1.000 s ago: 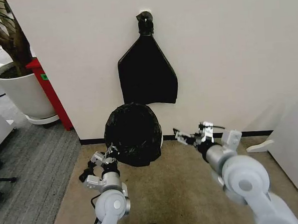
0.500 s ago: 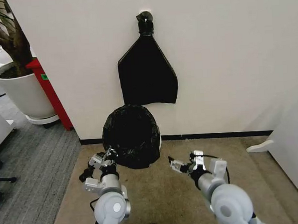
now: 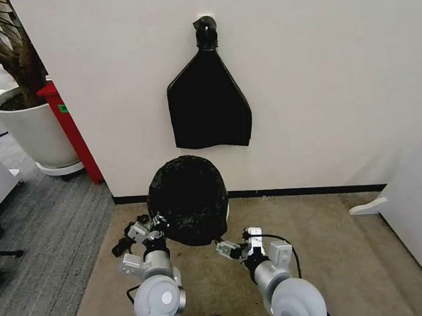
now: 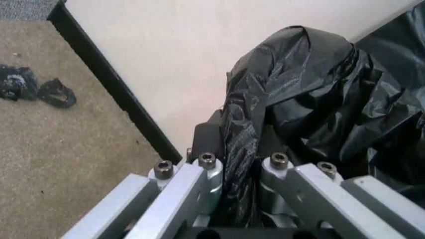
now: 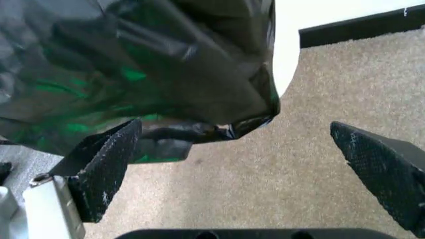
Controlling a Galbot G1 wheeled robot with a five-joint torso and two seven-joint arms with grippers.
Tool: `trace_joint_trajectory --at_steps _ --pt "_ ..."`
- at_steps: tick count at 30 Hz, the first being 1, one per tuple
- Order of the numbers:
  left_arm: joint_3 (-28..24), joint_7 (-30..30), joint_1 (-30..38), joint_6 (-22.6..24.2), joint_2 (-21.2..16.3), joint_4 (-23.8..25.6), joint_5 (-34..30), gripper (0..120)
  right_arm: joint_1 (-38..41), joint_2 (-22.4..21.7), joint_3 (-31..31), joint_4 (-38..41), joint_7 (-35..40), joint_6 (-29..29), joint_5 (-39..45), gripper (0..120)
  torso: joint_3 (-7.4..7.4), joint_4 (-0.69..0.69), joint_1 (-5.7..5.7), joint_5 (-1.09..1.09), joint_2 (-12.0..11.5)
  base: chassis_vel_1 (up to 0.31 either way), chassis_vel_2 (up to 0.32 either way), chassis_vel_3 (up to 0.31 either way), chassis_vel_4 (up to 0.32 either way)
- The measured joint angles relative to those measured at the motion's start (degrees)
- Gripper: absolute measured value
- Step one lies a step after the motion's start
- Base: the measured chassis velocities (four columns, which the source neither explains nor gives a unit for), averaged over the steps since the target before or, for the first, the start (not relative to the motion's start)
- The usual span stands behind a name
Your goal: Place the garbage bag over the trash bin.
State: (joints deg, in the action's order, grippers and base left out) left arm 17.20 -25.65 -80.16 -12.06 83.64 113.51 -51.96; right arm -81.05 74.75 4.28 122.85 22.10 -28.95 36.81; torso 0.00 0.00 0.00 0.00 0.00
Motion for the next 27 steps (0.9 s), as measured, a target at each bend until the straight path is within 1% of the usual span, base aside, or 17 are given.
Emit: trace_joint_trajectory --at_steps 8,13,20,27 --pt "-0.61 0.00 -0.45 0.05 -0.26 0.45 0.06 4 2.01 1.70 -0.12 -4.17 -1.18 0.94 -1.55 100 0.00 0.00 0.00 0.00 0.00 0.000 0.000 0.000 0.000" --pt "-0.62 0.01 -0.87 0.11 -0.52 1.01 0.09 4 4.50 3.90 0.10 -9.36 -2.29 1.73 -2.83 100 0.00 0.00 0.00 0.00 0.00 0.000 0.000 0.000 0.000" --pt "-0.60 0.02 -1.43 0.18 -0.44 2.08 0.09 4 6.69 5.81 0.48 -15.74 -3.94 3.17 -4.86 100 0.01 0.00 0.00 0.00 0.00 0.000 0.000 0.000 0.000" --pt "-0.59 0.07 -1.63 0.19 -0.34 2.35 0.09 4 7.47 6.90 0.75 -19.44 -4.88 4.29 -6.19 100 0.01 0.00 0.01 0.00 0.00 0.000 0.000 0.000 0.000"
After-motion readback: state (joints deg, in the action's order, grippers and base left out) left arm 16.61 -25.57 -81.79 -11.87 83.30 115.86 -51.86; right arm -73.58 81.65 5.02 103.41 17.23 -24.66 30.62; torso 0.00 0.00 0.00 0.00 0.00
